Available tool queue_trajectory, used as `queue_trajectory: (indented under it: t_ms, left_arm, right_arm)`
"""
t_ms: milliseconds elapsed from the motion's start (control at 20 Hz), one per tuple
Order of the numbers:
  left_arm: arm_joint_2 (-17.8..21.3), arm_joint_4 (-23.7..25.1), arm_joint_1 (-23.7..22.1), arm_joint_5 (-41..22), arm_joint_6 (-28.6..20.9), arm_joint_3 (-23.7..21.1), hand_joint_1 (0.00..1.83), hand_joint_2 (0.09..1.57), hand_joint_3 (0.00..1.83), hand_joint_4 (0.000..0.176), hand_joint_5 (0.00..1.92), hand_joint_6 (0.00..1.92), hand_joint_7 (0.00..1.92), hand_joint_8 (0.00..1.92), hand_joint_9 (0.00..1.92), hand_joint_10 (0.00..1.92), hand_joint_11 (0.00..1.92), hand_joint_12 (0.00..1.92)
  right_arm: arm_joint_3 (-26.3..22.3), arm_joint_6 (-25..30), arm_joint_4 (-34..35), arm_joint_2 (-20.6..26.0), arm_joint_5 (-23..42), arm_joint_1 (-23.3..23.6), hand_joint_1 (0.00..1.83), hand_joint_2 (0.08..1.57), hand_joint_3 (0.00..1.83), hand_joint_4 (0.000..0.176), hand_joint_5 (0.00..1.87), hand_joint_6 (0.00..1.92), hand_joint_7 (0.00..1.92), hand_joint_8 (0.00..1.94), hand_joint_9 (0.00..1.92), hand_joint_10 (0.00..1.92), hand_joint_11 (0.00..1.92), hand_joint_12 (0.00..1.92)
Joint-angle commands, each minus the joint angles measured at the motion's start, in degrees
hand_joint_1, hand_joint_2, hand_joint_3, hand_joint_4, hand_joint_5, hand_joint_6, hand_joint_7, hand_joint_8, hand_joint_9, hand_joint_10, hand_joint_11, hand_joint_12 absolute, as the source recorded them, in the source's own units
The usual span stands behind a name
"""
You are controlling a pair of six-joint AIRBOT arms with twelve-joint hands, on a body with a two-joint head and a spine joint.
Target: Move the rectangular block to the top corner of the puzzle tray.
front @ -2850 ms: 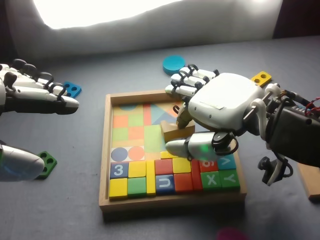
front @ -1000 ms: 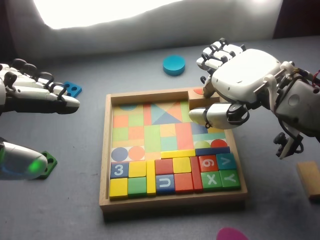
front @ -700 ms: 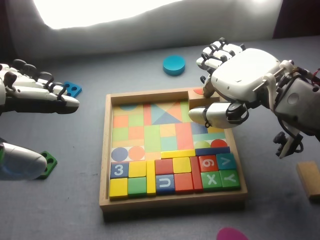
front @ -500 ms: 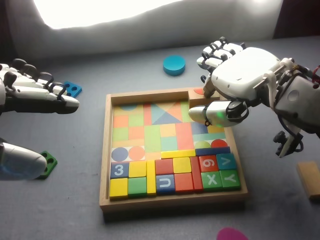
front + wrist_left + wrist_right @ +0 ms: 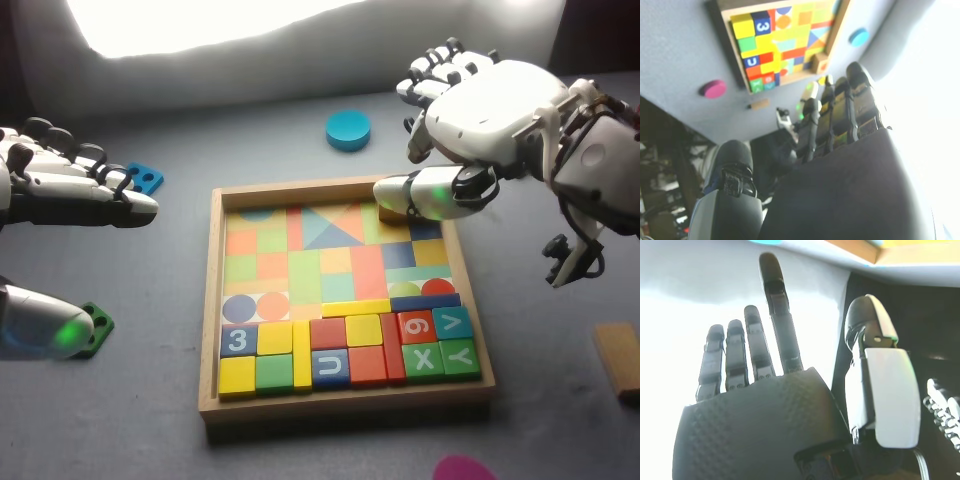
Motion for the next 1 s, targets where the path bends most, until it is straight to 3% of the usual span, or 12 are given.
queue_trajectory:
  t_ms: [0, 150, 200, 350, 450, 500, 600, 650, 750, 800, 900, 950]
  left_arm:
    - [-0.3, 0.6, -0.7, 4.8, -0.2, 0.0, 0.12, 1.31, 0.00, 0.029, 0.08, 0.00, 0.07, 0.00, 0.05, 0.00, 0.00, 0.29]
    - [-0.3, 0.6, -0.7, 4.8, -0.2, 0.0, 0.11, 1.31, 0.00, 0.031, 0.08, 0.00, 0.07, 0.00, 0.05, 0.00, 0.00, 0.34]
    - [-0.3, 0.6, -0.7, 4.8, -0.2, 0.0, 0.09, 1.31, 0.00, 0.039, 0.12, 0.01, 0.15, 0.01, 0.17, 0.02, 0.00, 0.55]
    - [-0.1, 0.6, 0.1, 4.8, -0.2, 0.2, 0.15, 1.30, 0.00, 0.052, 0.28, 0.01, 0.44, 0.01, 0.44, 0.03, 0.02, 1.02]
    - [0.3, 0.6, 1.2, 4.8, -0.2, 1.0, 0.19, 1.30, 0.00, 0.031, 0.39, 0.01, 0.61, 0.01, 0.61, 0.04, 0.15, 1.13]
    - [0.3, 0.6, 1.3, 4.8, -0.2, 1.0, 0.19, 1.30, 0.00, 0.031, 0.39, 0.01, 0.61, 0.01, 0.61, 0.04, 0.15, 1.13]
    - [0.3, 0.6, 1.3, 4.8, -0.2, 0.5, 0.26, 1.30, 0.00, 0.000, 0.62, 0.02, 0.81, 0.06, 0.83, 0.20, 0.31, 1.28]
    - [0.3, 0.6, 1.1, 4.8, -0.2, 0.2, 0.24, 1.30, 0.00, 0.000, 0.77, 0.03, 0.90, 0.14, 0.80, 0.50, 0.35, 1.36]
    - [0.3, 0.6, 0.9, 4.8, -0.2, -0.1, 0.19, 1.32, 0.00, 0.000, 0.96, 0.10, 0.93, 0.54, 0.76, 0.93, 0.40, 1.45]
    - [0.3, 0.6, 0.9, 4.8, -0.2, -0.1, 0.18, 1.32, 0.00, 0.000, 1.00, 0.21, 0.92, 0.78, 0.78, 1.13, 0.45, 1.52]
    - [0.3, 0.6, 0.9, 4.8, -0.2, 0.1, 0.12, 1.33, 0.00, 0.000, 0.84, 0.87, 0.96, 1.02, 0.84, 1.37, 0.55, 1.68]
    - [0.3, 0.6, 0.9, 4.8, -0.2, 0.3, 0.12, 1.33, 0.00, 0.000, 0.84, 0.87, 0.96, 1.02, 0.84, 1.37, 0.55, 1.68]
  right_arm:
    - [-0.1, 0.4, -1.9, 1.0, 4.8, 1.3, 0.00, 1.20, 0.00, 0.000, 0.79, 0.05, 0.14, 0.00, 0.00, 0.00, 0.00, 0.00]
    - [-2.6, 0.9, -1.9, 3.6, 4.1, 3.3, 0.00, 1.20, 0.00, 0.000, 0.77, 0.04, 0.16, 0.01, 0.00, 0.00, 0.00, 0.00]
    - [-4.4, 1.5, -1.9, 5.2, 3.1, 4.5, 0.00, 1.20, 0.00, 0.000, 0.71, 0.02, 0.24, 0.04, 0.09, 0.04, 0.00, 0.00]
    - [-9.5, 2.4, -1.9, 9.2, 1.9, 7.4, 0.00, 1.22, 0.00, 0.000, 0.76, 0.03, 0.48, 0.04, 0.30, 0.15, 0.00, 1.01]
    - [-12.8, 2.0, -1.9, 11.3, 2.0, 8.7, 0.05, 1.21, 0.00, 0.000, 0.81, 0.07, 0.70, 0.05, 0.33, 0.57, 0.00, 1.42]
    - [-14.2, 1.6, -1.9, 12.1, 2.0, 9.2, 0.05, 1.21, 0.00, 0.000, 0.81, 0.07, 0.70, 0.05, 0.33, 0.57, 0.00, 1.42]
    - [-16.9, 0.4, -2.0, 13.7, 2.1, 10.1, 0.07, 1.22, 0.00, 0.000, 0.87, 0.44, 0.89, 0.50, 0.55, 1.15, 0.15, 1.79]
    - [-18.3, -0.2, -2.0, 14.5, 2.3, 10.3, 0.08, 1.22, 0.00, 0.000, 0.85, 0.75, 0.82, 0.99, 0.58, 1.42, 0.27, 1.89]
    - [-21.4, -1.7, -2.0, 16.2, 2.6, 10.7, 0.10, 1.23, 0.00, 0.000, 0.76, 1.35, 0.79, 1.45, 0.65, 1.65, 0.41, 1.92]
    - [-21.9, -1.8, -2.0, 16.4, 2.5, 10.8, 0.08, 1.24, 0.00, 0.000, 0.76, 1.52, 0.81, 1.53, 0.70, 1.74, 0.49, 1.92]
    - [-22.9, -2.0, -2.0, 16.8, 2.4, 10.8, 0.02, 1.25, 0.01, 0.000, 0.88, 1.59, 0.92, 1.59, 0.82, 1.90, 0.66, 1.92]
    - [-23.2, -2.2, -2.0, 16.9, 2.3, 10.7, 0.02, 1.25, 0.01, 0.000, 0.88, 1.59, 0.92, 1.59, 0.82, 1.90, 0.66, 1.92]
